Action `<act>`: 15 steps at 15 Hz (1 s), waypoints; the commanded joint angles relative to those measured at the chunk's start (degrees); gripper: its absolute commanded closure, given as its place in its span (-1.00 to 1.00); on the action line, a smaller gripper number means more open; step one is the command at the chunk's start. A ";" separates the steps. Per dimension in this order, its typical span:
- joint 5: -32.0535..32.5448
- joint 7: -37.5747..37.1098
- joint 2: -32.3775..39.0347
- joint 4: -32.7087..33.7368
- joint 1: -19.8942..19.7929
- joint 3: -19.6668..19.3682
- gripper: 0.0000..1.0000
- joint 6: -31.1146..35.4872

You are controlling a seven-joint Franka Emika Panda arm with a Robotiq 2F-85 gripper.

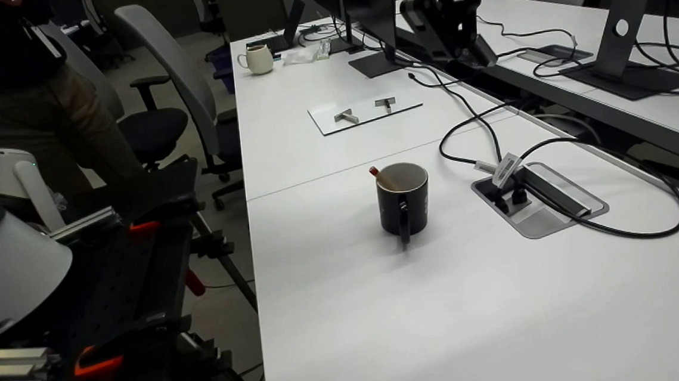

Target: Put the small bat inside the black mug

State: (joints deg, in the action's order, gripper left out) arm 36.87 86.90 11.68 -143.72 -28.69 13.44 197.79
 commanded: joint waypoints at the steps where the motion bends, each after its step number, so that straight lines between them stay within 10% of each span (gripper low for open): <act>1: 12.53 -2.32 3.50 1.85 -8.61 6.94 -1.00 0.28; 9: 28.40 -10.85 10.04 3.57 -24.95 20.02 -1.00 -0.31; 15: 26.63 -9.21 9.35 2.46 -24.10 19.13 -1.00 -0.04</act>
State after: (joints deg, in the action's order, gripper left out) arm 63.49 77.69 21.03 -141.26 -52.79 32.58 197.75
